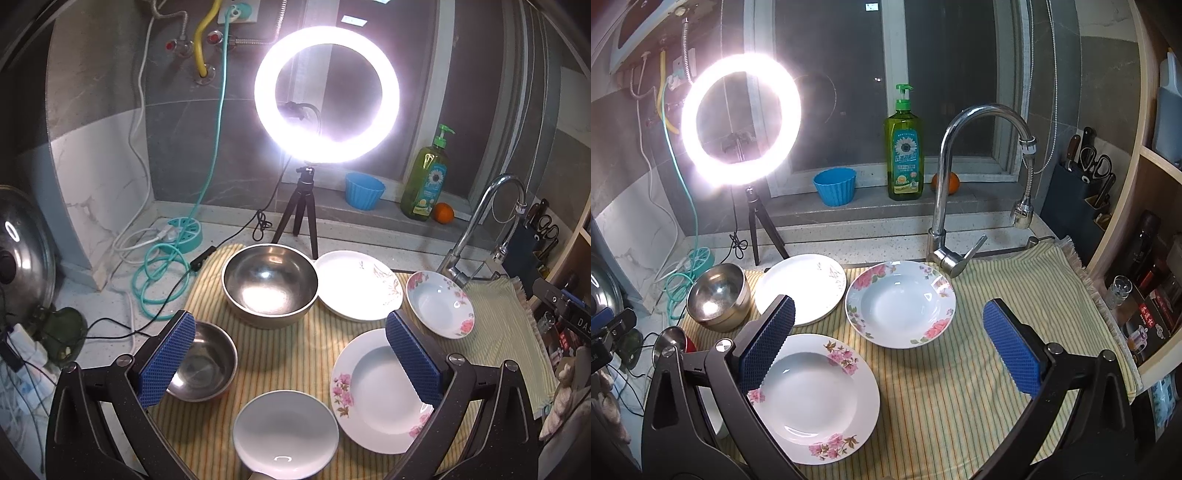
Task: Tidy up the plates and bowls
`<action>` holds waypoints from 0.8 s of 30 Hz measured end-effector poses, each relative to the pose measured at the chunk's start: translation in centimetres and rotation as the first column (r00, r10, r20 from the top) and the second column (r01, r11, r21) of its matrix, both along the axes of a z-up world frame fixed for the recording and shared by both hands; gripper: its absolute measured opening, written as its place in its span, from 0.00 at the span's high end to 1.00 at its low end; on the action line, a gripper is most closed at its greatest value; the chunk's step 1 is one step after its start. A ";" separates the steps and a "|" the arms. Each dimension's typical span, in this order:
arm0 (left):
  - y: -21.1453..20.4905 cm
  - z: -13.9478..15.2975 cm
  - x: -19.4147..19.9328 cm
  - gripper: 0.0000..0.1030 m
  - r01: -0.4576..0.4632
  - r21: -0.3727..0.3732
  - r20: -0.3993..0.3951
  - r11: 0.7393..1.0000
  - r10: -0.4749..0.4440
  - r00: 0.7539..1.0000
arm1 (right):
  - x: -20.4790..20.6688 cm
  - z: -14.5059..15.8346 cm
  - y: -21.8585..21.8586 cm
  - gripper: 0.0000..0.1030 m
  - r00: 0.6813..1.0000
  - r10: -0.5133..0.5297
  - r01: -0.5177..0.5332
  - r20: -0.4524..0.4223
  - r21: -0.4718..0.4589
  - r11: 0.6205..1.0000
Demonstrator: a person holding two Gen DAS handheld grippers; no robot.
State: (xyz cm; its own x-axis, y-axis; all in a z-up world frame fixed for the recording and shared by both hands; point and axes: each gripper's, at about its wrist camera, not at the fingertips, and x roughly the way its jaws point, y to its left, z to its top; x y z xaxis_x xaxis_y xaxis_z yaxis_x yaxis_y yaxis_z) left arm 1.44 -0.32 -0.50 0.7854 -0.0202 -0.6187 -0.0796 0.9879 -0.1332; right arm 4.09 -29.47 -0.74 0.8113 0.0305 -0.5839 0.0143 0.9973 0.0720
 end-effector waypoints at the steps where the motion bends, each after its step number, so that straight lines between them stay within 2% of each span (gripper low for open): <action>1: 0.0 0.0 0.0 0.01 0.000 0.000 0.001 1.000 0.000 1.000 | 0.0 0.0 0.0 0.00 1.000 0.000 0.000 0.001 -0.001 1.000; 24: -0.5 0.0 0.2 0.01 0.011 0.003 0.000 1.000 -0.011 1.000 | 0.0 0.1 -0.2 0.00 1.000 0.000 0.000 0.001 0.000 1.000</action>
State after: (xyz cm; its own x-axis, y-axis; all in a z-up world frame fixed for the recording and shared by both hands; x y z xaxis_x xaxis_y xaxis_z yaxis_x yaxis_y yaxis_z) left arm 1.59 -0.81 -0.48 0.7850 -0.0268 -0.6189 -0.0688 0.9891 -0.1302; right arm 4.12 -29.65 -0.63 0.8116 0.0304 -0.5834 0.0144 0.9973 0.0720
